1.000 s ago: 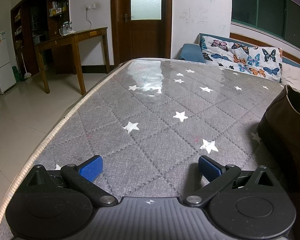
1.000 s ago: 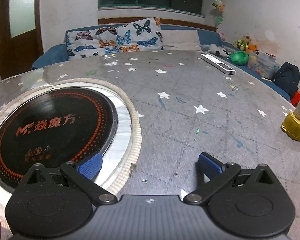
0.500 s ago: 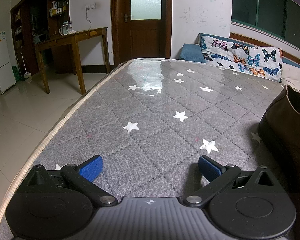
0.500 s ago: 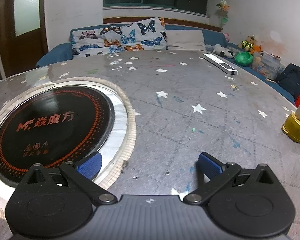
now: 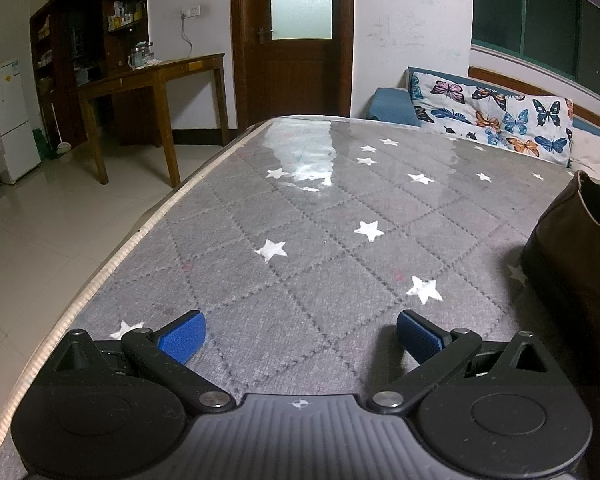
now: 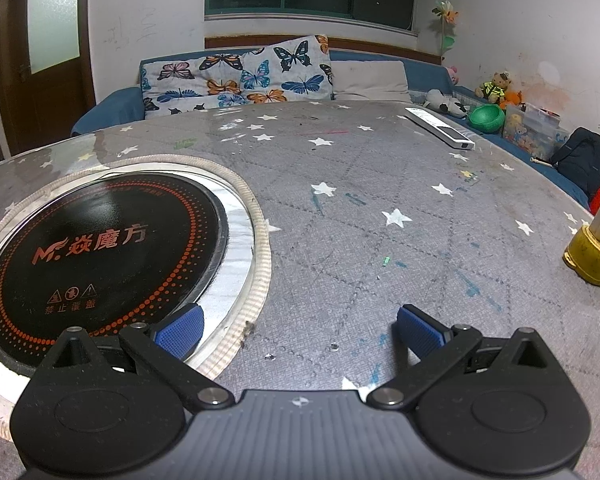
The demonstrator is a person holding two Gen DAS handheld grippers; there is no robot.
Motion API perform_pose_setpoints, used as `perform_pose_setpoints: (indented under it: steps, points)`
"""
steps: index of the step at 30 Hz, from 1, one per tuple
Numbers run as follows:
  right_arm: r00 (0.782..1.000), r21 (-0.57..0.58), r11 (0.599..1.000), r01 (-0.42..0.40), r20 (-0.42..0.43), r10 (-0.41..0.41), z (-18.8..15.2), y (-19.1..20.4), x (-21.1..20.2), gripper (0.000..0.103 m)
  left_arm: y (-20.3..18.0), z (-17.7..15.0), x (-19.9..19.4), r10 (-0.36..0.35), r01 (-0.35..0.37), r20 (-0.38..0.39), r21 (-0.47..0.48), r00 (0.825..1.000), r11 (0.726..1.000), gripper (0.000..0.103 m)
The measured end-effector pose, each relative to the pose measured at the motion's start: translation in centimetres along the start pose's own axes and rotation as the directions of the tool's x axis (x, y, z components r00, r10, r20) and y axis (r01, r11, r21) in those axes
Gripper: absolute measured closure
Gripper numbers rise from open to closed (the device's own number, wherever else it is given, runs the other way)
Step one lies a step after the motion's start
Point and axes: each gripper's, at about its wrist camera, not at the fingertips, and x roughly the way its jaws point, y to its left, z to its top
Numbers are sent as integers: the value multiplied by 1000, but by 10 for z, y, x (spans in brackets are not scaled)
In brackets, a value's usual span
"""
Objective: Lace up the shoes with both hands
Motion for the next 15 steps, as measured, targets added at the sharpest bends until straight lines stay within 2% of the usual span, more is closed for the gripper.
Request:
perform_pose_setpoints:
  steps: [15]
  points:
    - [1000, -1, 1000, 1, 1, -1, -1, 1, 0, 0, 0, -1, 1, -2, 2, 1, -3, 1000, 1000, 0]
